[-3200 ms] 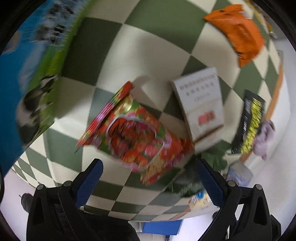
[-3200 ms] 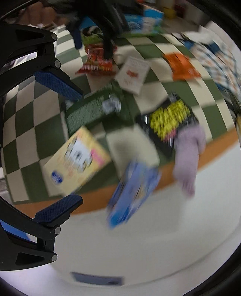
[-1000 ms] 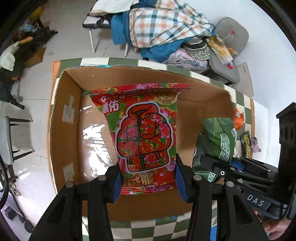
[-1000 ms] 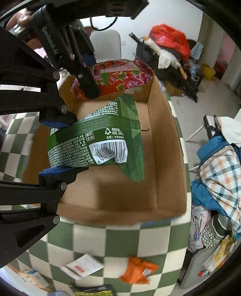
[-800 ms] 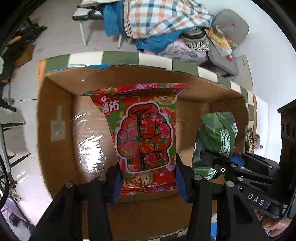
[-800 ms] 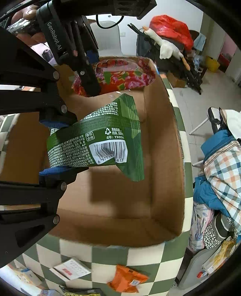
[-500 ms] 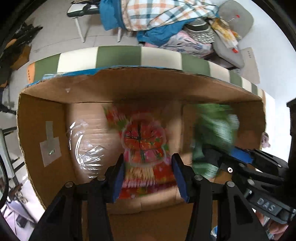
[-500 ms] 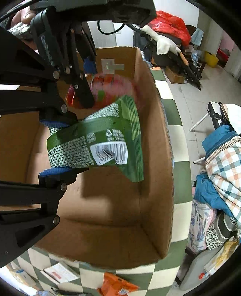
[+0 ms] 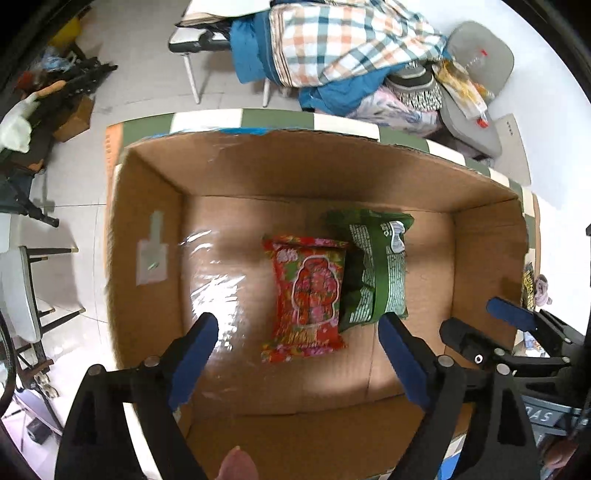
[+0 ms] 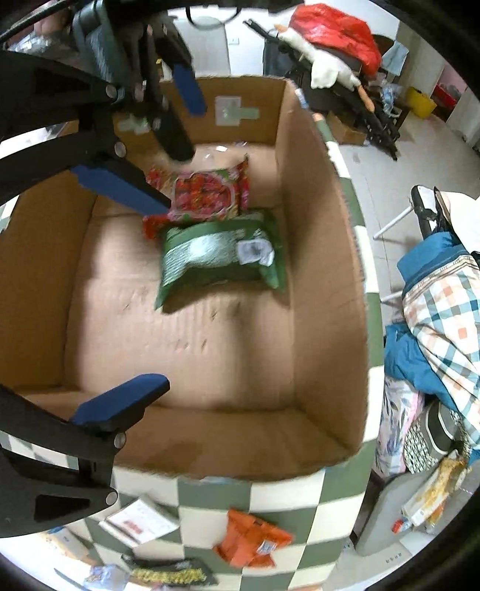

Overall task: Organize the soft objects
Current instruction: 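Carry both bags over the cardboard box and open both tools to drop them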

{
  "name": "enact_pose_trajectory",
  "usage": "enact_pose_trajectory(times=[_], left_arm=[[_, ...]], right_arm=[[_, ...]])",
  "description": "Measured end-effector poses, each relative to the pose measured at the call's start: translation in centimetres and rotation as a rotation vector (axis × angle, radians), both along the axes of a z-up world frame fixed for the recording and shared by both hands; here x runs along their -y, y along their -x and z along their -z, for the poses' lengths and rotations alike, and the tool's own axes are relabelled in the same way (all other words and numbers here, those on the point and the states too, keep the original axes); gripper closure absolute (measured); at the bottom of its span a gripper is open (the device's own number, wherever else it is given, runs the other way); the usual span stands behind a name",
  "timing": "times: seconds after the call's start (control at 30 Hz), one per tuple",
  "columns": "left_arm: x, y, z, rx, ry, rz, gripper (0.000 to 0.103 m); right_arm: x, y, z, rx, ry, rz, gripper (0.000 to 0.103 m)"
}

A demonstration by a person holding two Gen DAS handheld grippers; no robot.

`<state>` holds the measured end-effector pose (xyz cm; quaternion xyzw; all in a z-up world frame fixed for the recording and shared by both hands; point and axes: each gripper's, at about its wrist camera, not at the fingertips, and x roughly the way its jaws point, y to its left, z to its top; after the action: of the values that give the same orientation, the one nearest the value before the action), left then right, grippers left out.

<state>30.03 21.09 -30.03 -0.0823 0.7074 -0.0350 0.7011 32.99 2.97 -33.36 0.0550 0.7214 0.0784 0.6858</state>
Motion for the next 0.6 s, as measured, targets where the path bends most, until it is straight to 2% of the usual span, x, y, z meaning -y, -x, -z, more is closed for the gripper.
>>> enact_pose_trajectory(times=[0.13,0.33,0.6], left_arm=[[-0.8,2.0,-1.3,0.043,-0.033,-0.025,0.009],[-0.5,4.4,-3.3,0.118,-0.082,-0.036,0.009],[-0.2,8.2,-7.4,0.227,-0.147,-0.038,0.009]], right_arm=[[-0.1,1.9,-0.7,0.017,0.035,-0.017,0.000],[-0.5,4.8,-2.4,0.082,0.094,-0.041,0.000],[-0.8,8.6,-7.3,0.202,0.124,-0.051,0.000]])
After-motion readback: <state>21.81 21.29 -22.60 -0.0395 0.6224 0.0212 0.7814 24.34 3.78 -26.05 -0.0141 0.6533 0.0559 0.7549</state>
